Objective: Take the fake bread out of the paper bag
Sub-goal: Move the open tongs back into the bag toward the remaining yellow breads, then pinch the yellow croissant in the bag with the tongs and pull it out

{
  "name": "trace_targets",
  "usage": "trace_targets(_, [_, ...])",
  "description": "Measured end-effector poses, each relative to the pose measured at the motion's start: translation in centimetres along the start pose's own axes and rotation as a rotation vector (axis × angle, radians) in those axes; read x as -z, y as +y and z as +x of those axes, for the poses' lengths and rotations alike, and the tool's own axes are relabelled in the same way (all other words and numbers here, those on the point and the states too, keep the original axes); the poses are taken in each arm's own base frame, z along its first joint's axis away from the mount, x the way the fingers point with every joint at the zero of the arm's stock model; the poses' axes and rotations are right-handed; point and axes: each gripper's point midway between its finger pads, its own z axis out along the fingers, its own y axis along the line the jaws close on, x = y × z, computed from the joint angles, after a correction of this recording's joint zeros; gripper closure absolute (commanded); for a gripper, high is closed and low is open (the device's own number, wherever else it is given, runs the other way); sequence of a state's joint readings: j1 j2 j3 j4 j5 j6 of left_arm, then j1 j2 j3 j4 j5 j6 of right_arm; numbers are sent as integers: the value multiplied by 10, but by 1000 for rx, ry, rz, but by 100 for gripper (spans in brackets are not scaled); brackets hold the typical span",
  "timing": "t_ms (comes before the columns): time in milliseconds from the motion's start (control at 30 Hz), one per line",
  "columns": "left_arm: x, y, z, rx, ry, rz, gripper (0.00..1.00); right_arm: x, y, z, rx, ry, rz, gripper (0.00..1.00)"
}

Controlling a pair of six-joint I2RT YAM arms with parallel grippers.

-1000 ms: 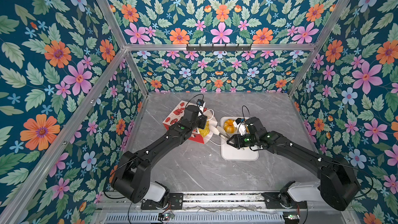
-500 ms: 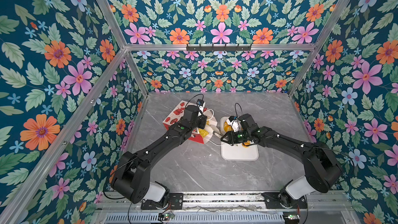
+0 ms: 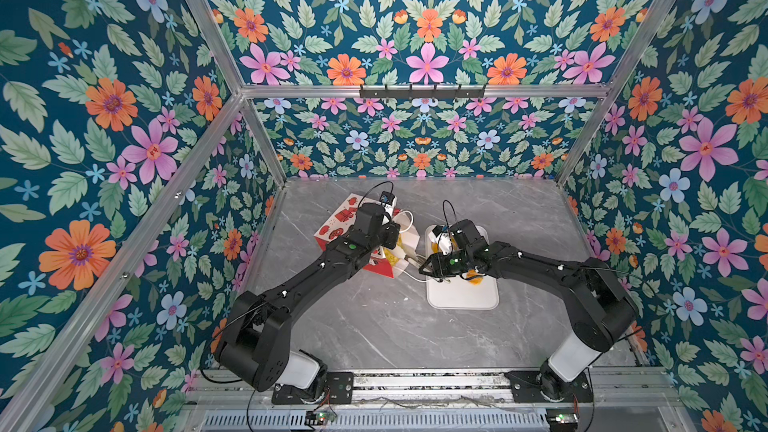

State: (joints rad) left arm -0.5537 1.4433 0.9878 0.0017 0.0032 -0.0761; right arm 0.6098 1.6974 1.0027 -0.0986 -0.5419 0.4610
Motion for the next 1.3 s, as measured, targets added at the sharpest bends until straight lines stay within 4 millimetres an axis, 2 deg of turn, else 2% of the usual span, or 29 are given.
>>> trace_targets(200, [0,0,0,0,-2,0,100,-2,0,2,-4,13,-8,77])
trace_targets(333, [0,0,0,1,-2,-1,100,8,4,4,3,-3,-3,80])
trace_targets(533, [-2,1,1,7,-2,-7,100,38,16,8,35,-48,14,83])
trace_targets(800, [-4,3,-1,19,-11,-21,100,76,11,36,42,-32,102,86])
trace_targets(1133, [-7,5,0,24,-11,-29,100,144,5,70,45,-9,275,84])
trace_targets(1300, [-7,5,0,25,-21,-28,100,166,0,80,21,65,380,83])
